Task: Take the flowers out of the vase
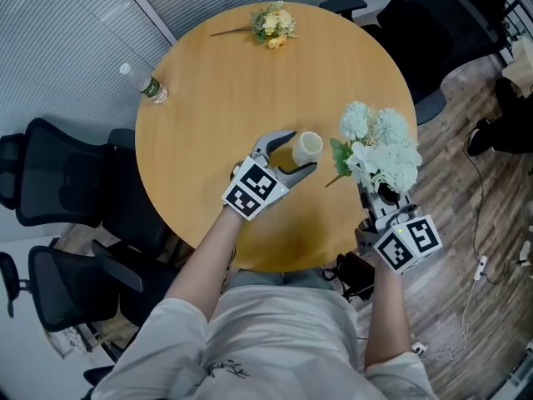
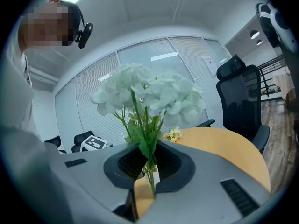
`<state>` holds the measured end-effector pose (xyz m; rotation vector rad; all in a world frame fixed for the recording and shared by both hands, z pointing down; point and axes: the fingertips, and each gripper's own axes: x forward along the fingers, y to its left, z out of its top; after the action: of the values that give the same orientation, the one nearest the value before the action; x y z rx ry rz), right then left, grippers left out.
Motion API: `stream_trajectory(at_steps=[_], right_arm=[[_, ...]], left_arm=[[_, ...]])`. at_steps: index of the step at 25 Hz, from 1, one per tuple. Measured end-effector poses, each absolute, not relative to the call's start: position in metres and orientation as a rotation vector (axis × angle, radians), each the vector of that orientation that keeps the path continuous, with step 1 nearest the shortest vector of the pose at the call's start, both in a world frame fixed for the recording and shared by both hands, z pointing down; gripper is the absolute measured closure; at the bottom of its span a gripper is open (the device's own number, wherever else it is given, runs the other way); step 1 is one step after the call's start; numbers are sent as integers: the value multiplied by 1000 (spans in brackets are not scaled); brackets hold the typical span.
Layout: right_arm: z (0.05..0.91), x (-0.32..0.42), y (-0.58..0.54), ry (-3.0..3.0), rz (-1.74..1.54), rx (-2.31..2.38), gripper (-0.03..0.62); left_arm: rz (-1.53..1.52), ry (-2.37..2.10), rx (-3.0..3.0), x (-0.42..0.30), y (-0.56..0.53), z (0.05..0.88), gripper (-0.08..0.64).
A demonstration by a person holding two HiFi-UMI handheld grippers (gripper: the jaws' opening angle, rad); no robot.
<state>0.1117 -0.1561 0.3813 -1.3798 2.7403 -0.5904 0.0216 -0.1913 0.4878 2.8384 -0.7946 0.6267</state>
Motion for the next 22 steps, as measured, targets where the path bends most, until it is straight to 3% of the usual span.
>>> stream_trajectory(at_steps=[6,22], right_arm=[[380,108,-150,2760,-593,-1383,549],[367,93,-124,2798,-592,-1379,549]], left_arm=[[563,-838,2793,6,-185,470,267],[396,-1036,2674,-27,-145,412,514]])
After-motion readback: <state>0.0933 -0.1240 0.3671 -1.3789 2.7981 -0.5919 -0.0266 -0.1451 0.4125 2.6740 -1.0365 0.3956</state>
